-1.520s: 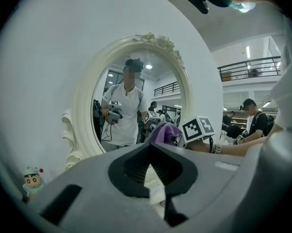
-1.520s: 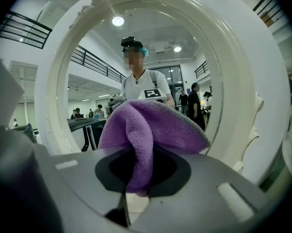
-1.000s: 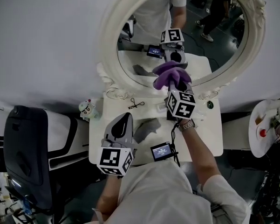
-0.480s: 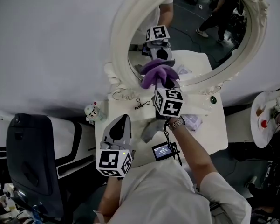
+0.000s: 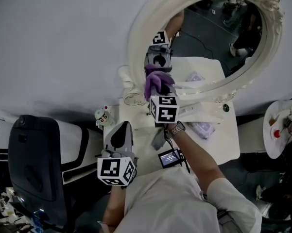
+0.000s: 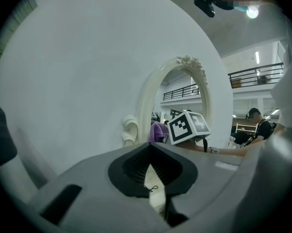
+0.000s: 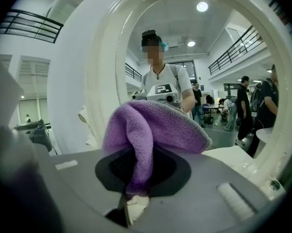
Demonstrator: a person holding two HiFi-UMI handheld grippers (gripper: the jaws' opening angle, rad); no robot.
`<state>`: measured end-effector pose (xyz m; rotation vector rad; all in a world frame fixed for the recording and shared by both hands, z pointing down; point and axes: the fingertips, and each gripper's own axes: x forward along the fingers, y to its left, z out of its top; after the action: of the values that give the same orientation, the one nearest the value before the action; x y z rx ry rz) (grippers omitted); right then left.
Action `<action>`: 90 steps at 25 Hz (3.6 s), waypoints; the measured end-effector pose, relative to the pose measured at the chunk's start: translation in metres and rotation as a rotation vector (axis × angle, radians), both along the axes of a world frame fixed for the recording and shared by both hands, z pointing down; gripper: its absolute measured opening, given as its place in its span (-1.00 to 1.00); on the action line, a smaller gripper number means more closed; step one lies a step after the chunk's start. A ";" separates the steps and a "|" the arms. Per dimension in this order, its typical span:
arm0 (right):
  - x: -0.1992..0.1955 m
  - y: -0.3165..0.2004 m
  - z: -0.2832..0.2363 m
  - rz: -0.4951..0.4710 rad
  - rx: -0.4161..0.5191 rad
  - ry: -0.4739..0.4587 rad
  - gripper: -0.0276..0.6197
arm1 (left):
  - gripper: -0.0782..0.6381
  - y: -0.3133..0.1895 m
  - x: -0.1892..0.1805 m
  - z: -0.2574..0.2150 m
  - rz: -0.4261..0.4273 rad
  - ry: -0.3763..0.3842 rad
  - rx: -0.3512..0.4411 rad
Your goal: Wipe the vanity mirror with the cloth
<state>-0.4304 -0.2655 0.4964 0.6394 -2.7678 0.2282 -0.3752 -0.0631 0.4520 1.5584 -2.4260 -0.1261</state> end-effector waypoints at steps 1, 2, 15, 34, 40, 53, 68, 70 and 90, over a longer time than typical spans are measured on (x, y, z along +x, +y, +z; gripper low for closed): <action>-0.002 0.002 0.000 -0.006 0.003 0.004 -0.74 | -0.78 0.002 0.000 0.000 -0.009 0.001 -0.001; -0.003 0.003 0.001 -0.010 0.005 0.005 -0.74 | -0.78 0.003 0.001 0.000 -0.017 0.001 -0.003; 0.038 -0.002 -0.002 -0.142 -0.016 -0.033 -0.73 | -0.78 -0.033 0.052 -0.006 -0.042 -0.030 -0.022; 0.223 -0.218 0.049 0.095 -0.060 0.054 -0.73 | -0.78 -0.213 0.189 0.004 0.170 -0.032 -0.043; 0.211 -0.226 0.068 0.115 -0.073 0.046 -0.73 | -0.78 -0.203 0.165 0.013 0.129 -0.023 -0.077; 0.178 -0.194 0.114 0.182 -0.113 0.106 -0.74 | -0.78 -0.149 0.104 0.037 0.114 0.033 -0.111; 0.115 -0.128 0.131 0.212 -0.154 0.179 -0.74 | -0.78 -0.066 0.036 0.048 0.088 0.053 -0.111; 0.106 -0.118 0.128 0.201 -0.146 0.184 -0.74 | -0.78 -0.055 0.030 0.049 0.081 0.055 -0.104; 0.008 -0.011 0.043 -0.015 0.028 0.162 -0.74 | -0.78 0.046 0.000 0.050 -0.038 0.085 -0.034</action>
<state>-0.4225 -0.2765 0.5395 0.6152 -2.6234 0.1277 -0.3754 -0.0171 0.5016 1.4632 -2.3797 -0.1546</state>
